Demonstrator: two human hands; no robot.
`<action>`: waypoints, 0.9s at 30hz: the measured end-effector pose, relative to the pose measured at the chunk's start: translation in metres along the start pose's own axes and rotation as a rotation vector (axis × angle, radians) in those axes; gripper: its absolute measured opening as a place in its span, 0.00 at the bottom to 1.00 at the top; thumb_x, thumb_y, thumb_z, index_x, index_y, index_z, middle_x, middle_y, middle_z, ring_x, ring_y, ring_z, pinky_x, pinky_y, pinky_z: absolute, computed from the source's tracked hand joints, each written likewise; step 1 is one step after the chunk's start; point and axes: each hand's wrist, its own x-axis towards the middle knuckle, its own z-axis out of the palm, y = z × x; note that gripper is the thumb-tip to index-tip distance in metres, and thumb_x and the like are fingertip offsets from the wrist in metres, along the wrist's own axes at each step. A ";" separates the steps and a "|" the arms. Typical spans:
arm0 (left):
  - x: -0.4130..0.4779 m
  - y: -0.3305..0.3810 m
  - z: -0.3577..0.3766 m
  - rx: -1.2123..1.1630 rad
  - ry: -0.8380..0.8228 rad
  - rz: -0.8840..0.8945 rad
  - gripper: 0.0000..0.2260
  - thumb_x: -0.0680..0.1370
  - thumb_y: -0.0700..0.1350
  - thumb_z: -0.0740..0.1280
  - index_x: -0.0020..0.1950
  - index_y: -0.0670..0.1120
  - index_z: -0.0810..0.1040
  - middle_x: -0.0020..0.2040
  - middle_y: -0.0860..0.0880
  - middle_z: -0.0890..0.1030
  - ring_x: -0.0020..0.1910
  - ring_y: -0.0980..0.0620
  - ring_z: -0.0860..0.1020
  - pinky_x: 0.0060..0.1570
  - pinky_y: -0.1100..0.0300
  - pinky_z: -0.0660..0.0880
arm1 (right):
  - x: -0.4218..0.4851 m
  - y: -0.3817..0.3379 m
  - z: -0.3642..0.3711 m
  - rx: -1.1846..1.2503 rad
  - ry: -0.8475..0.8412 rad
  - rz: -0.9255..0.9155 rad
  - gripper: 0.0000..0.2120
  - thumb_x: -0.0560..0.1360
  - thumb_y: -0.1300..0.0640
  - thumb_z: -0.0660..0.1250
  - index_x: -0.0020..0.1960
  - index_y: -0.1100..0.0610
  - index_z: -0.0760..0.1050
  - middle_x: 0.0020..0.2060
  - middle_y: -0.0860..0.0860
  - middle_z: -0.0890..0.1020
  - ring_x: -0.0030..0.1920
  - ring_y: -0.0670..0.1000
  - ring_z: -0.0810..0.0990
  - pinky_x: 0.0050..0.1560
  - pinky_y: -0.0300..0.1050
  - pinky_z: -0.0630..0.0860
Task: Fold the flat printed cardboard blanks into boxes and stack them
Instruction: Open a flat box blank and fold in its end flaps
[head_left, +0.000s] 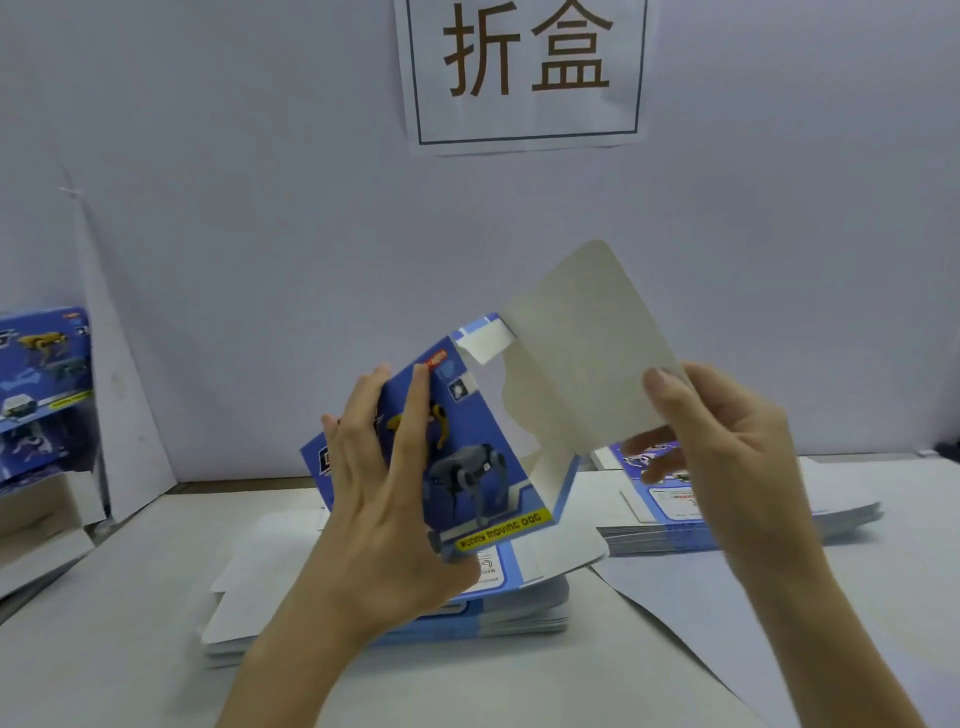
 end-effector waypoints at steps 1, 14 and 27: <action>0.000 0.001 -0.002 -0.022 -0.025 -0.012 0.58 0.57 0.53 0.75 0.75 0.61 0.39 0.74 0.51 0.46 0.75 0.46 0.50 0.64 0.32 0.65 | 0.002 0.000 -0.004 0.005 0.002 -0.047 0.09 0.77 0.56 0.66 0.40 0.51 0.81 0.31 0.47 0.82 0.27 0.48 0.78 0.25 0.40 0.75; 0.002 0.004 -0.015 -0.051 -0.137 0.081 0.53 0.59 0.54 0.76 0.77 0.55 0.48 0.73 0.51 0.53 0.74 0.57 0.55 0.62 0.32 0.68 | 0.012 0.053 0.013 0.765 0.059 0.807 0.06 0.66 0.56 0.72 0.40 0.57 0.78 0.32 0.52 0.79 0.33 0.49 0.75 0.30 0.39 0.71; 0.005 0.000 -0.024 0.021 0.051 0.166 0.56 0.61 0.67 0.72 0.79 0.52 0.43 0.71 0.47 0.56 0.71 0.53 0.60 0.65 0.73 0.62 | 0.011 0.050 0.013 0.728 -0.076 0.723 0.19 0.63 0.53 0.72 0.52 0.61 0.80 0.42 0.54 0.85 0.39 0.50 0.84 0.37 0.41 0.81</action>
